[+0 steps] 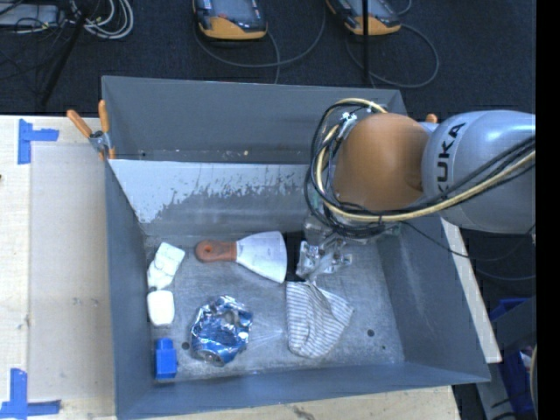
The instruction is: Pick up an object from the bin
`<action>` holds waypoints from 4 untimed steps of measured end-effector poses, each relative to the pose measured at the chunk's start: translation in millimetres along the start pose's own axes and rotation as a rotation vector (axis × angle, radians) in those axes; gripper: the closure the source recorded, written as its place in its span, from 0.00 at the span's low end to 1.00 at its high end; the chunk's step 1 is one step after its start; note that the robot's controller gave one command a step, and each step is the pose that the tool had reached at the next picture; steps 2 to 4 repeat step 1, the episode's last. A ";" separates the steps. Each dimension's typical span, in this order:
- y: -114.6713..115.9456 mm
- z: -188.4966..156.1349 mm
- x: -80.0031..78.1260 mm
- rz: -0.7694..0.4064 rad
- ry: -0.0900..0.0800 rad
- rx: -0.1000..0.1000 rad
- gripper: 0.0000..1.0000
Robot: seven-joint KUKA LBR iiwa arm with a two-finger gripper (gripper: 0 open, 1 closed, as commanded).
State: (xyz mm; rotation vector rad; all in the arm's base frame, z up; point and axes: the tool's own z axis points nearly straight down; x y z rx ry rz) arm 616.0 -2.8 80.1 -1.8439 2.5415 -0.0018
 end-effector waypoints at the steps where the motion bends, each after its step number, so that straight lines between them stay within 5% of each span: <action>1: -0.1 0.0 0.2 0.002 -0.001 0.000 1.00; 4: -0.1 0.0 0.2 0.002 -0.001 0.000 1.00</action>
Offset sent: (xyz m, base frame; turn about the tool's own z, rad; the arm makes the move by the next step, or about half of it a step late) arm -0.0252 0.0074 0.1495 0.0991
